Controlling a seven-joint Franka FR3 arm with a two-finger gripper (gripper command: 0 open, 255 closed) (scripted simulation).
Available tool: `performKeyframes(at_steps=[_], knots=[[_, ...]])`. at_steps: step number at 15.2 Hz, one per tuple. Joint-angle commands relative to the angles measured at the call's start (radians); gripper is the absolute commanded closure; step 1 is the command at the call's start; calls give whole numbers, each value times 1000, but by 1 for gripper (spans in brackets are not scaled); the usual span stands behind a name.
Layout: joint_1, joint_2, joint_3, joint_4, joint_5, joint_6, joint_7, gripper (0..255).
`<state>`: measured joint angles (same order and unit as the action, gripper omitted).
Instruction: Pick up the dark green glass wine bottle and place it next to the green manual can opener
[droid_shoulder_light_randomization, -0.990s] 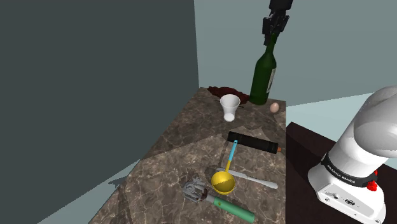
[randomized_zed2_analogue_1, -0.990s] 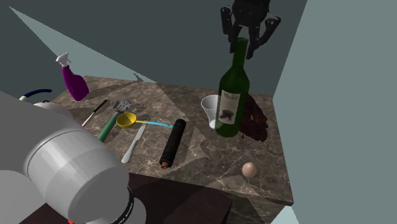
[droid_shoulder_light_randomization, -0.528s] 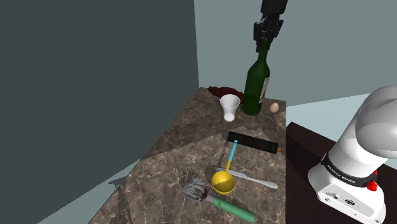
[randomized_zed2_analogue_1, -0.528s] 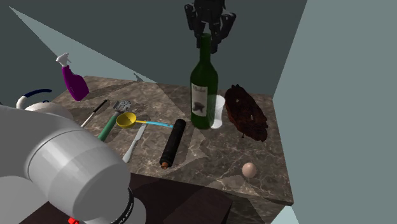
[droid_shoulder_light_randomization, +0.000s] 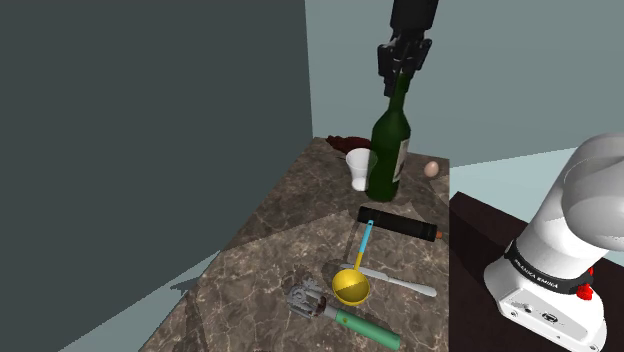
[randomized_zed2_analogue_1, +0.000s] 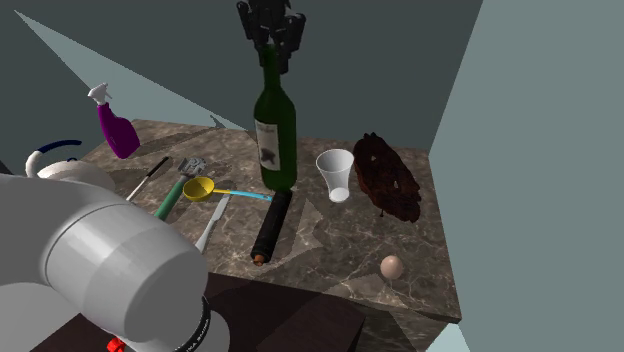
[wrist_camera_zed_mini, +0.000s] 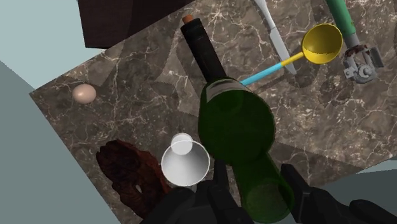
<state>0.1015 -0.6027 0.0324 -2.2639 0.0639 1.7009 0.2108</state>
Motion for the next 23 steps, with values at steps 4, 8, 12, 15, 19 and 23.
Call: performKeyframes(at_steps=[4,8,12,15,19,23], knots=[[42,7,100,13,51,4,122,255],[73,31,182,38,88,12,220,255],[99,72,264,80,117,23,319,255],[115,115,327,123,130,32,395,255],[131,188,413,195,133,44,501,255],[143,280,501,285,114,54,613,255]])
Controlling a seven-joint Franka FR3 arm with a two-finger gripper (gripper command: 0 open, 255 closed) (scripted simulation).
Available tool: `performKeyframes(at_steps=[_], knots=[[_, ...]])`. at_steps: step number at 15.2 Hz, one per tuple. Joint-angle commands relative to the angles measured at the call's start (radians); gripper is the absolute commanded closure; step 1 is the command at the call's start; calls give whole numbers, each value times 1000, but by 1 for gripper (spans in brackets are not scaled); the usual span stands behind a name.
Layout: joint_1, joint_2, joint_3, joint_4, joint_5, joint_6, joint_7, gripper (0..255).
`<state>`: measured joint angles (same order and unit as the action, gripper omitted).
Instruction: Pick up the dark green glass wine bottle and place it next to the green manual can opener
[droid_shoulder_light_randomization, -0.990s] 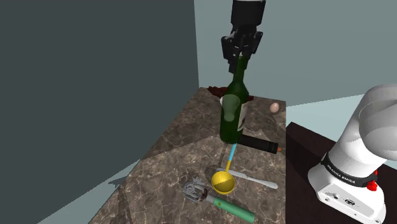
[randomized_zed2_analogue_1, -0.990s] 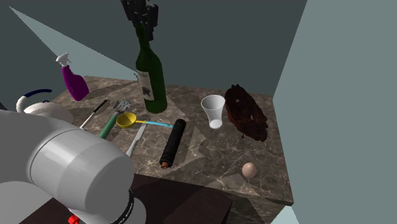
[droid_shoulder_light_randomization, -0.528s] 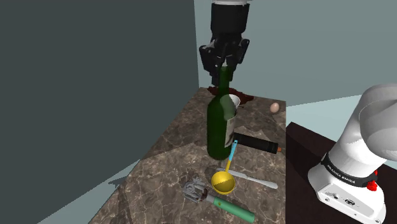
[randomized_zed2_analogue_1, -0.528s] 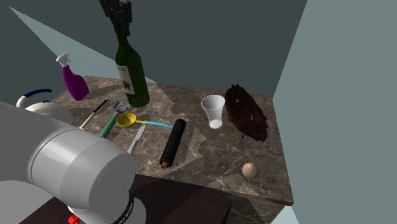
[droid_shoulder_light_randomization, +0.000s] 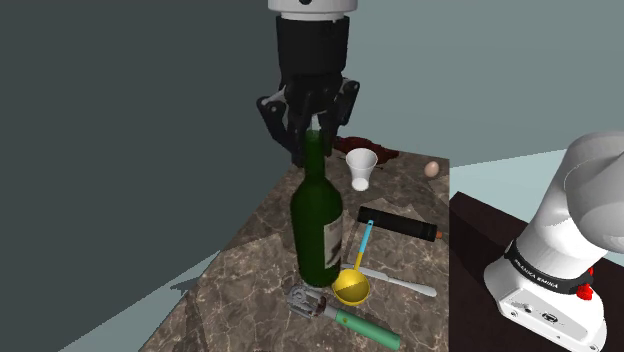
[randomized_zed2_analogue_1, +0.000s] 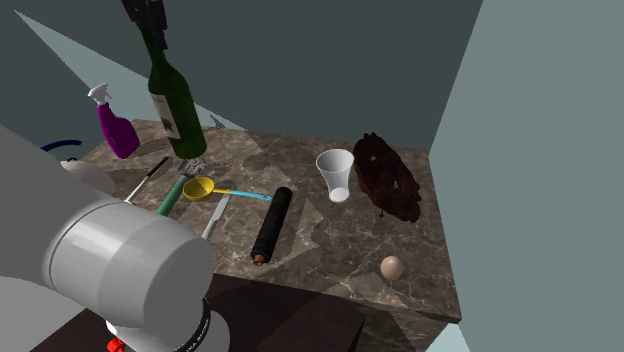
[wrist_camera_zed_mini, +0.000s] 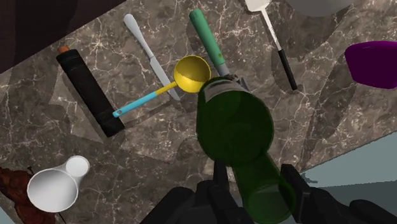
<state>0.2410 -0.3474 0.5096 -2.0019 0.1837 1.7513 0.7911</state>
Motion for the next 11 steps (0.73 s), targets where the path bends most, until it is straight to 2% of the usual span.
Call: performKeyframes(at_steps=[1,5,9,11], knots=[[6,52,47,49,-15,6,62,255],[20,175,140,164,-73,8,189,255],[55,331,228,304,-176,-5,332,255],[57,327,224,274,-173,22,330,255]])
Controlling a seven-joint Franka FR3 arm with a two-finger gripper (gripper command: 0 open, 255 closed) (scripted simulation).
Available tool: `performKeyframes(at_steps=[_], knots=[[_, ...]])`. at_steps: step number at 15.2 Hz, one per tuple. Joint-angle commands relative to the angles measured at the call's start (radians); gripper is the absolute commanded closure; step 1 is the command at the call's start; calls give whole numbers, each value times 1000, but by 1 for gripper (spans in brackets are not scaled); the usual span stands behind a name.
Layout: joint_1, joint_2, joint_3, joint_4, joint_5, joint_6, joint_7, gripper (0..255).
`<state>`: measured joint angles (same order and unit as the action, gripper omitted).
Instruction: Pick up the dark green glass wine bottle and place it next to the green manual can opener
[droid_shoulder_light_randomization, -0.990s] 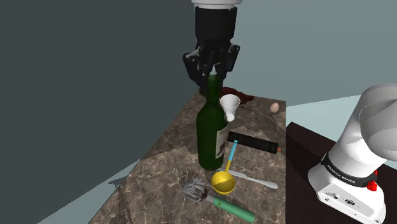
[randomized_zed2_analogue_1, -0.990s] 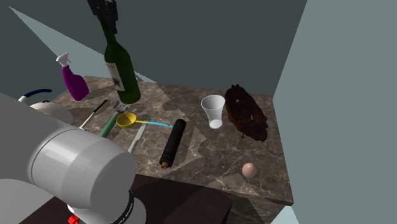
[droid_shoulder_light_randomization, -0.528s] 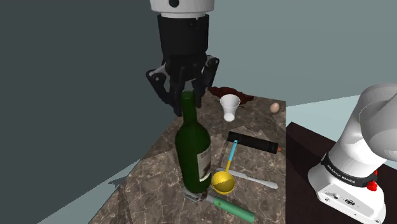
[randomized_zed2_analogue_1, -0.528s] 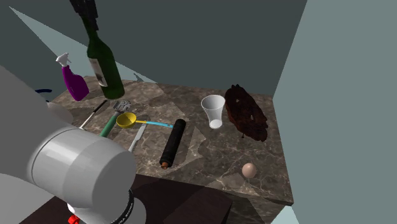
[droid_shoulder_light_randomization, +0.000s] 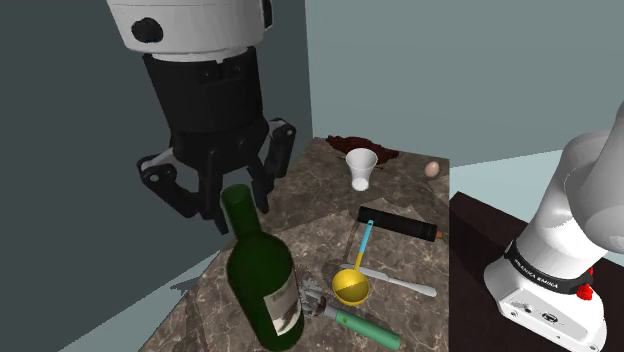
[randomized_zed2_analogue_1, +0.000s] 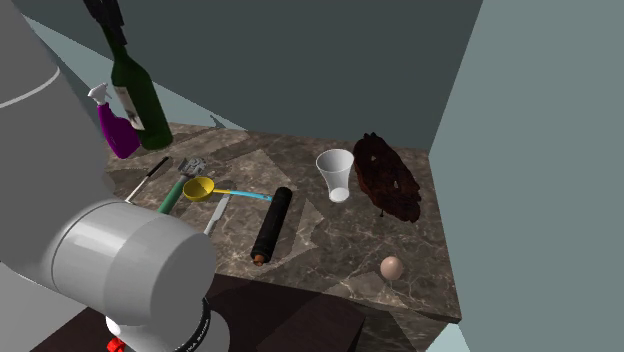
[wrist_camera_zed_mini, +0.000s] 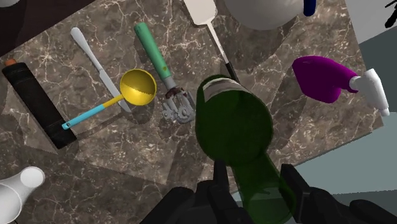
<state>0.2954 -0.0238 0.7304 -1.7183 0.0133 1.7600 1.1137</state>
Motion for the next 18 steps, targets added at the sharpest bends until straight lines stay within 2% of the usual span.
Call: performKeyframes(at_steps=[1,18], knots=[[3,2,3,-25,-2,27,7,255],[6,24,8,-235,-18,253,19,255]])
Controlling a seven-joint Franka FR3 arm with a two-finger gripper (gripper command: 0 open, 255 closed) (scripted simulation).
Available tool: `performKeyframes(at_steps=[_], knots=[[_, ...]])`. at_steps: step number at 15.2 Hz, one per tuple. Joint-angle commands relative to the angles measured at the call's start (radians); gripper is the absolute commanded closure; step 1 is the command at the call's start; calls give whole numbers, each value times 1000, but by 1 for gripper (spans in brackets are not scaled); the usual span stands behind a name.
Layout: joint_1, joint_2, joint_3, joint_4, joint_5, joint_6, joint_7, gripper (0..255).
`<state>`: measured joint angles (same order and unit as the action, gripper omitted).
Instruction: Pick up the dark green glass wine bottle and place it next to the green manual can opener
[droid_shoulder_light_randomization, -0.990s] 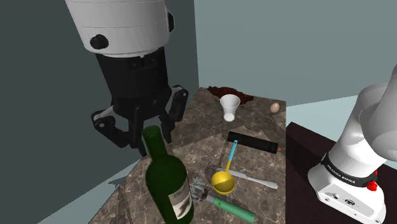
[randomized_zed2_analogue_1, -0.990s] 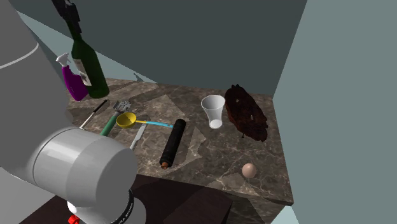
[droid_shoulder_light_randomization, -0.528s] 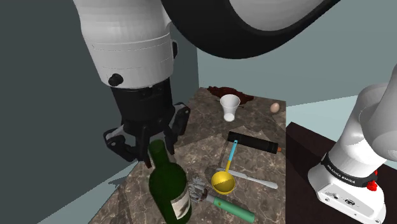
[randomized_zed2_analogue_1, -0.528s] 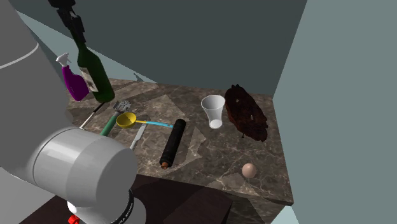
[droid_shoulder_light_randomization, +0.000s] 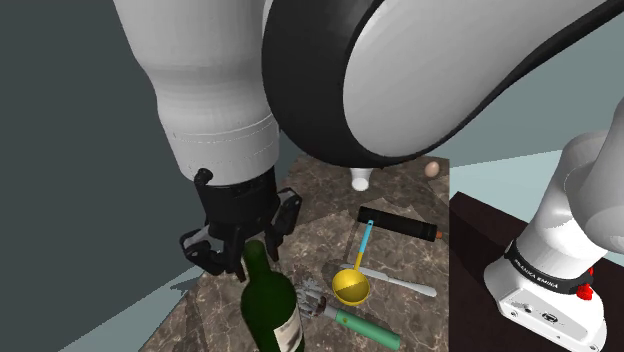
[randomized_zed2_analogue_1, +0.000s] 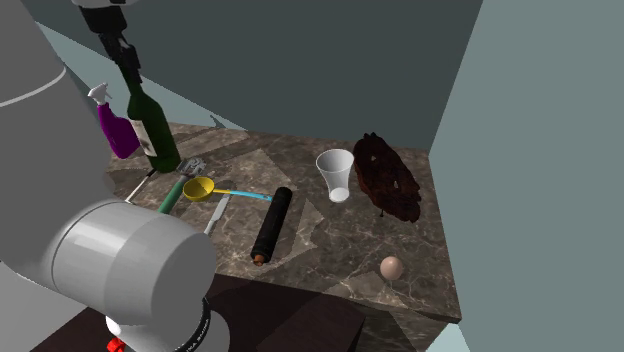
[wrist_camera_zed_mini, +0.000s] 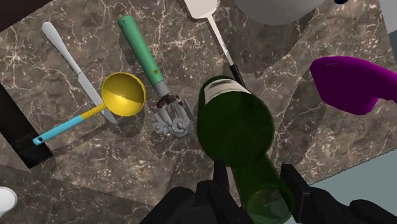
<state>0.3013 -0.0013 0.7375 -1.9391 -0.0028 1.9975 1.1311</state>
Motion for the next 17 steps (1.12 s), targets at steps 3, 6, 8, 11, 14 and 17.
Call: performKeyframes(at_steps=[3,6,8,11,14,17], knots=[[1,8,1,-31,-7,38,5,255],[1,9,1,-31,-7,38,5,255],[1,9,1,-31,-7,38,5,255],[1,9,1,-31,-7,38,5,0],[1,9,1,-31,-7,38,6,0],[0,-4,0,-9,3,6,-2,0]])
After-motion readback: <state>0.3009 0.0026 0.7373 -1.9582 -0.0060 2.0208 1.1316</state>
